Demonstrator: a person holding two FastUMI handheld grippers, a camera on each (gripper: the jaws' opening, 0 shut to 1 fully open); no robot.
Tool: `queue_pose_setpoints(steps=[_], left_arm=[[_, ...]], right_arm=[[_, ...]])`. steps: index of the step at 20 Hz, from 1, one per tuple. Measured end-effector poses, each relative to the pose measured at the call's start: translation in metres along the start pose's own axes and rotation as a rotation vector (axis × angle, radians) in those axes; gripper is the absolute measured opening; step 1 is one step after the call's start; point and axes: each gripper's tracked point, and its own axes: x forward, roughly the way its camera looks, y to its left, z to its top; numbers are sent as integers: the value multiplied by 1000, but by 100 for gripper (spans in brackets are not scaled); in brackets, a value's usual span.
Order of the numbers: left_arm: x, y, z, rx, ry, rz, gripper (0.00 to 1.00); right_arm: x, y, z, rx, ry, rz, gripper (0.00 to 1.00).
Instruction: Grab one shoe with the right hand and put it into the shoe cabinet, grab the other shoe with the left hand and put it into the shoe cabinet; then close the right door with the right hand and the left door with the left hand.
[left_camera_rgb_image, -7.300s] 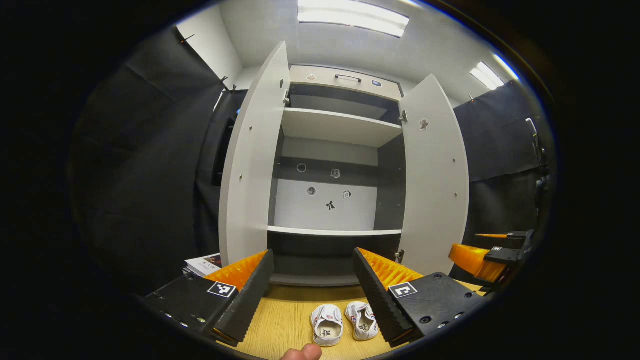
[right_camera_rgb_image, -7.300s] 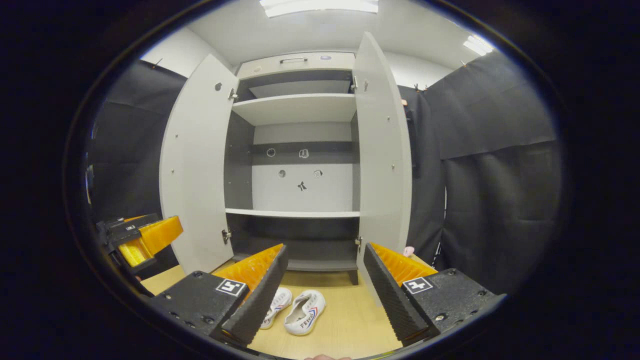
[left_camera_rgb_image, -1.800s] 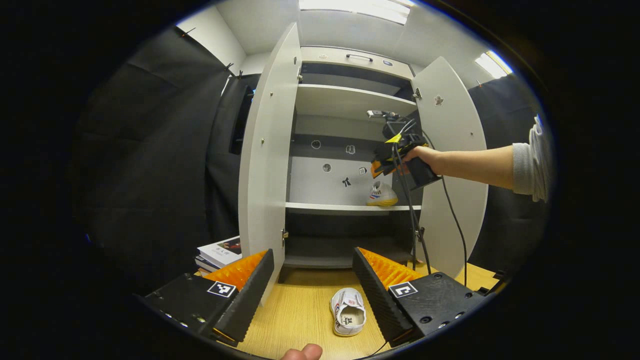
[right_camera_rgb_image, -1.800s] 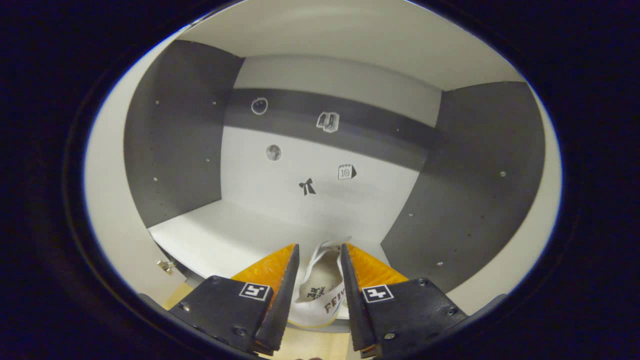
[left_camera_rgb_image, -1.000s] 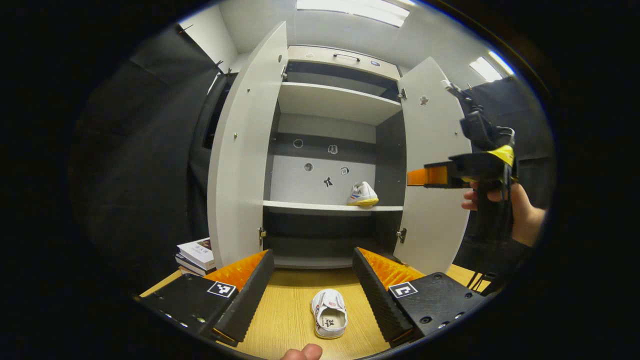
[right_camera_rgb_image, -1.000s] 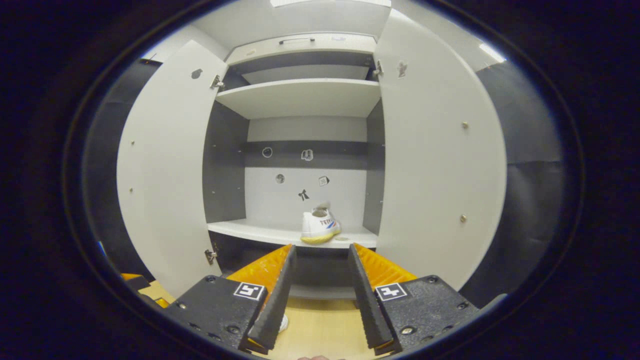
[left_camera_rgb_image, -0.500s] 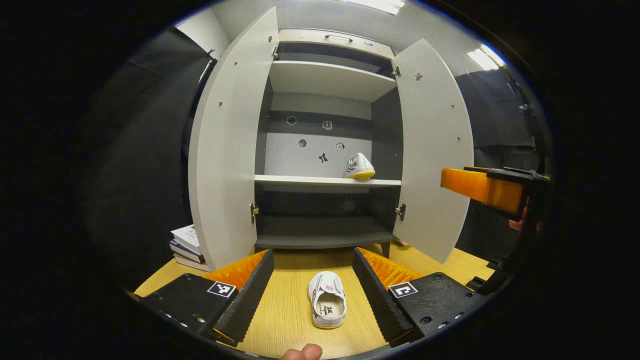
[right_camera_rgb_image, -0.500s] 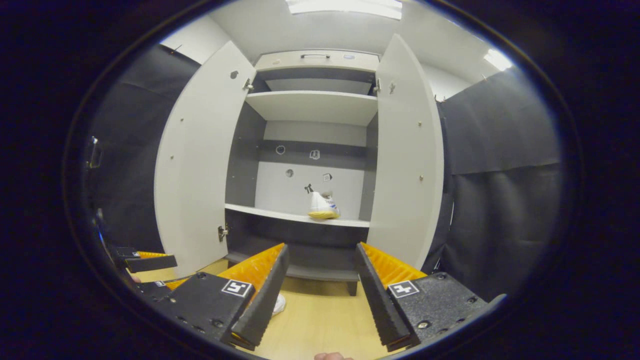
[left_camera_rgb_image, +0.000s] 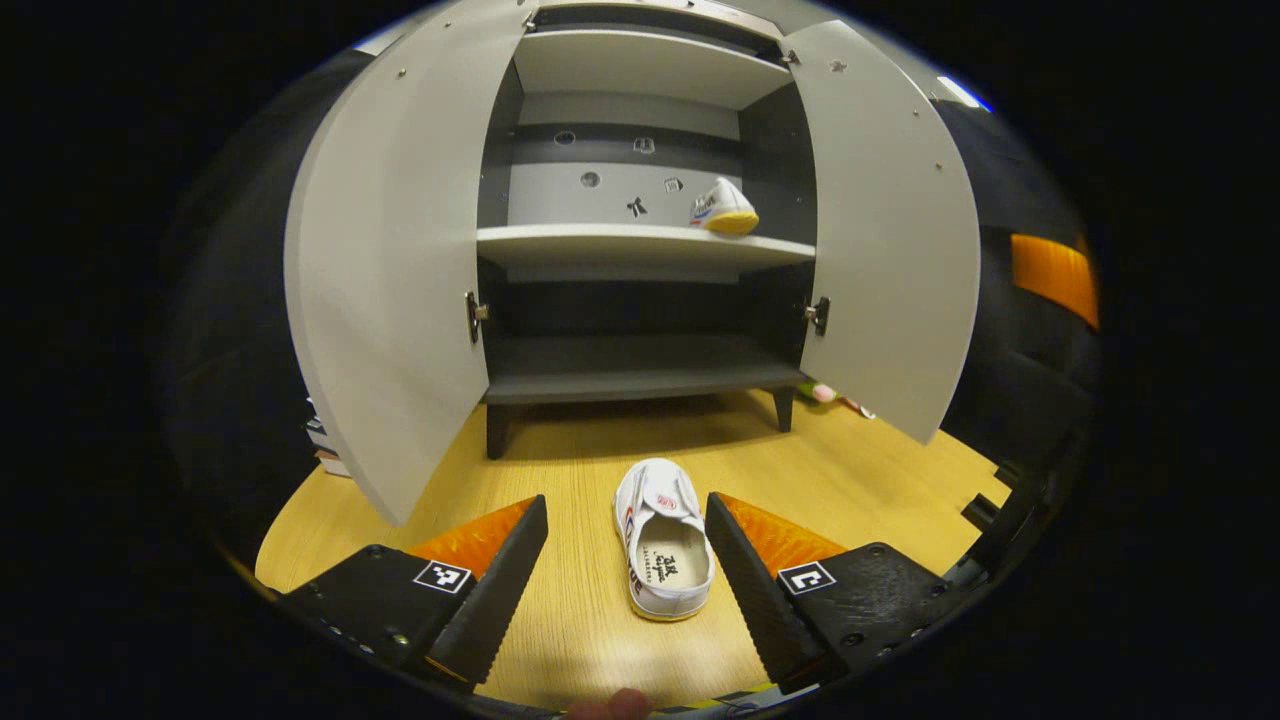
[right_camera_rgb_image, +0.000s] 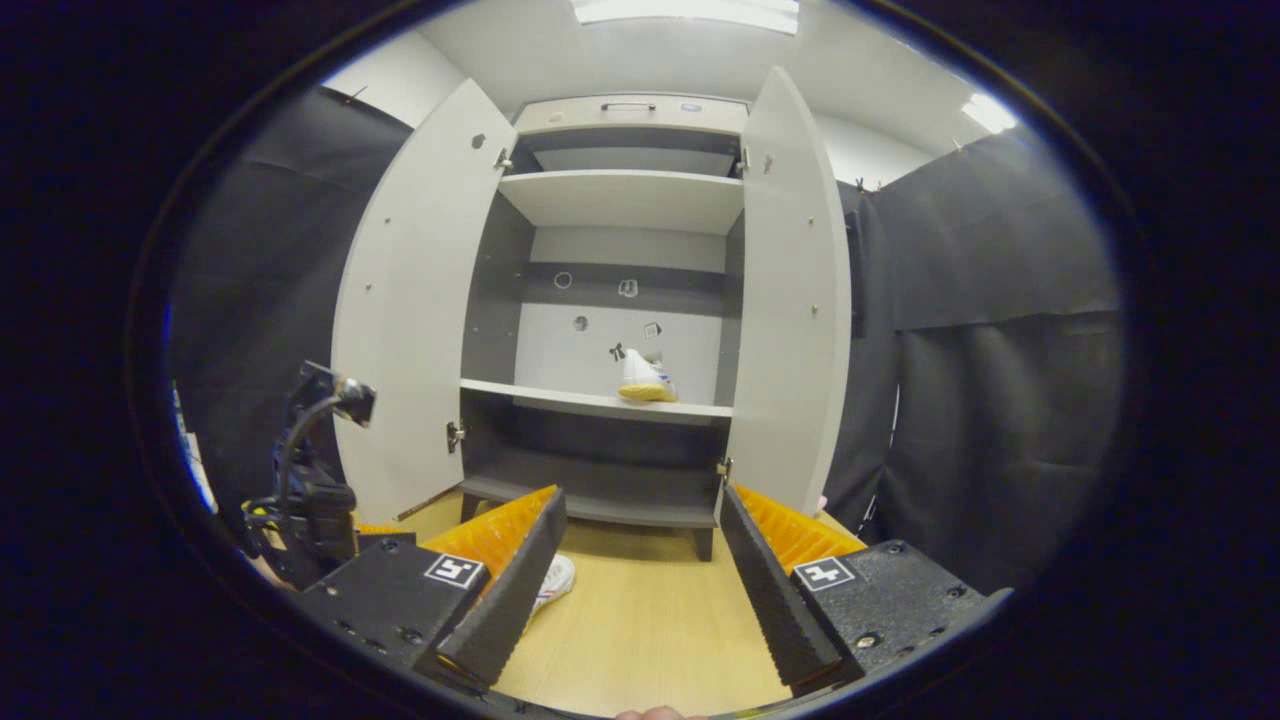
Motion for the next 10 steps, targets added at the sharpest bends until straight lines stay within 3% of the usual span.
queue_pose_setpoints(steps=[10], left_arm=[[87,11,-66,-2,241,1,96]], right_arm=[[4,-32,-23,66,70,-57,98]])
